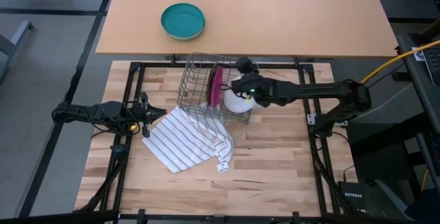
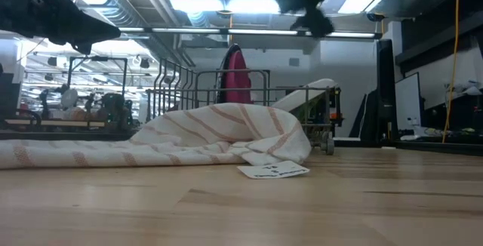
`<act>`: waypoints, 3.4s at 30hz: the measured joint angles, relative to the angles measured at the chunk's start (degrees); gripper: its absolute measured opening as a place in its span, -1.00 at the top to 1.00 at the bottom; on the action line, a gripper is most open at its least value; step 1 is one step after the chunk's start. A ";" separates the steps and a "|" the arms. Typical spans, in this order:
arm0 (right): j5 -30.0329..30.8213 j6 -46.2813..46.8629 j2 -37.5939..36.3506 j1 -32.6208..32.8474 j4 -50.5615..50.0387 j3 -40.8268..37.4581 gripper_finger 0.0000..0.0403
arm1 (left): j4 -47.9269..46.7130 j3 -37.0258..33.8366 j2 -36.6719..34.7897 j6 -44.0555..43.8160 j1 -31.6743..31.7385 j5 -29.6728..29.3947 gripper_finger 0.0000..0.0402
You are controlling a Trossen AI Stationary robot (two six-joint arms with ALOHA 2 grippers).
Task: Sort dishes
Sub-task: Adjust the plates in the dish rack
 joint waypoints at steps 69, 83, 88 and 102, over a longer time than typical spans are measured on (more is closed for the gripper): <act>-45.76 47.10 -20.23 -2.84 -25.57 -27.30 -0.08 | 0.37 -0.02 -0.01 -0.57 -0.01 0.00 0.85; -46.69 42.47 -18.95 -2.84 -9.29 -27.26 -0.08 | 0.28 -0.02 -0.02 -0.89 -0.02 0.00 0.85; -47.29 40.18 -17.24 -2.84 -4.25 -27.21 -0.08 | 0.22 -0.02 -0.01 -0.89 -0.02 0.00 0.85; -46.87 36.25 -9.82 -2.84 1.21 -25.60 -0.08 | -0.26 -0.02 -0.02 -1.22 -0.02 -0.02 0.85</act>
